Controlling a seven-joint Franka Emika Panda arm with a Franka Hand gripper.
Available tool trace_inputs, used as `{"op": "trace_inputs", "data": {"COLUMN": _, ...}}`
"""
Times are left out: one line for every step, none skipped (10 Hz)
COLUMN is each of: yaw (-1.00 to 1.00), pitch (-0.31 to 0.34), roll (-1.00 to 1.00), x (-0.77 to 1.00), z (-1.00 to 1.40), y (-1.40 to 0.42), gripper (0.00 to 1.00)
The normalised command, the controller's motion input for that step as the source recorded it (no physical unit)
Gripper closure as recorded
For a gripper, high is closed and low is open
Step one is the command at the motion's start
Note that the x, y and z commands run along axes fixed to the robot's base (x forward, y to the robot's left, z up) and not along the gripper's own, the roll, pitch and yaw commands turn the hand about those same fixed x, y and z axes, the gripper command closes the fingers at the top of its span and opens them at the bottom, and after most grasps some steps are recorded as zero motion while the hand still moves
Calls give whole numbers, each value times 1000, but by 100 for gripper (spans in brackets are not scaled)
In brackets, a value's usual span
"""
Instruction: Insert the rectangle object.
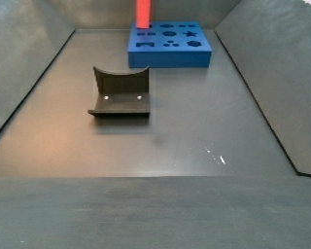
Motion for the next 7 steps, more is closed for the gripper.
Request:
{"op": "trace_inputs", "data": {"yaw": 169, "pitch": -54, "roll": -277, "x": -197, "z": -117, "y": -3, "gripper": 100}}
{"op": "trace_inputs", "data": {"yaw": 151, "pitch": -43, "roll": -150, "x": -146, "z": -171, "y": -17, "gripper": 100}}
{"op": "trace_inputs", "data": {"yaw": 94, "pitch": -51, "roll": -81, "x": -243, "z": -211, "y": -23, "gripper": 100}}
{"op": "trace_inputs", "data": {"yaw": 86, "pitch": -20, "roll": -113, "x": -117, "z": -223, "y": -109, "gripper": 100}}
{"op": "trace_inputs", "data": {"yaw": 9, "pitch": -19, "roll": -97, "x": 0, "z": -269, "y": -143, "gripper": 100}}
{"op": "trace_inputs", "data": {"yaw": 0, "pitch": 0, "roll": -67, "x": 211, "z": -291, "y": -80, "gripper": 100}}
{"op": "trace_inputs", "data": {"yaw": -54, "pitch": 0, "roll": -40, "x": 277, "z": -294, "y": 0, "gripper": 100}}
